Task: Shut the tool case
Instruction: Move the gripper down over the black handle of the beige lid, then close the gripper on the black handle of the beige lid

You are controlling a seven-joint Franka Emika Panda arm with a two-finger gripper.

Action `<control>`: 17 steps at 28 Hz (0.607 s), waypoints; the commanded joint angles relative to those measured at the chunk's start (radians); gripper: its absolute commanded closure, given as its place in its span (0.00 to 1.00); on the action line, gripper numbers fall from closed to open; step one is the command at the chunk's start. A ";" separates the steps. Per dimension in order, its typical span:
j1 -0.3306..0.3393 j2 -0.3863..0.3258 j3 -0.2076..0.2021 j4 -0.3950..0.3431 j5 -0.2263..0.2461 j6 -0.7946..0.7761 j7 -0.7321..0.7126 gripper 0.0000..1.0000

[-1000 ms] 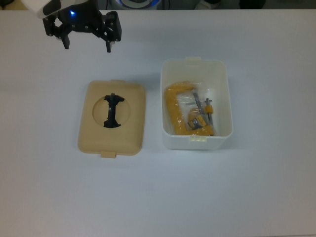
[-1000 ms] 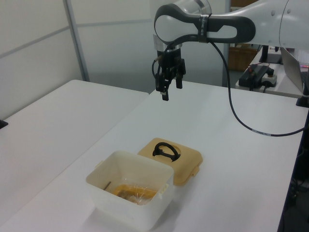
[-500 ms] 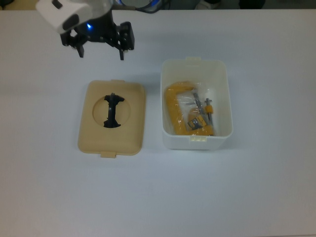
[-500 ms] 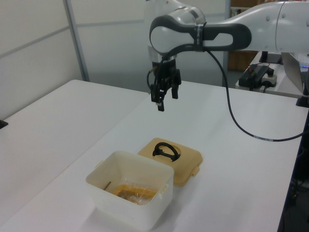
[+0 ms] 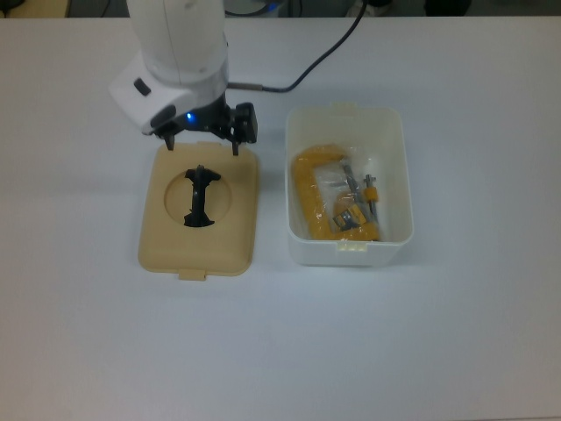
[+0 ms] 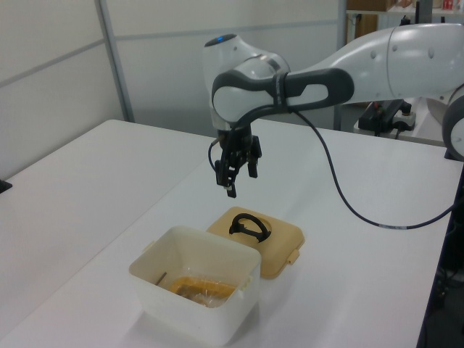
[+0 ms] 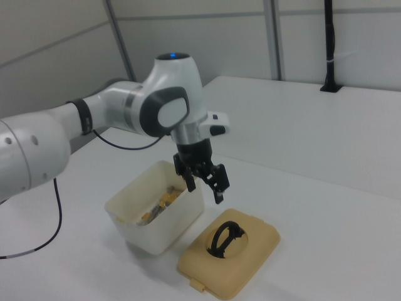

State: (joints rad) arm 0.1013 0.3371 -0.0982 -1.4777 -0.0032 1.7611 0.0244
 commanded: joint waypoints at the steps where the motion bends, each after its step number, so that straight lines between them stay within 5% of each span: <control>1: 0.008 0.014 -0.002 -0.047 -0.018 0.072 0.023 0.00; 17: 0.008 0.100 -0.003 -0.058 -0.050 0.115 0.023 0.03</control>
State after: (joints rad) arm 0.1013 0.4369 -0.0982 -1.5105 -0.0322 1.8419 0.0256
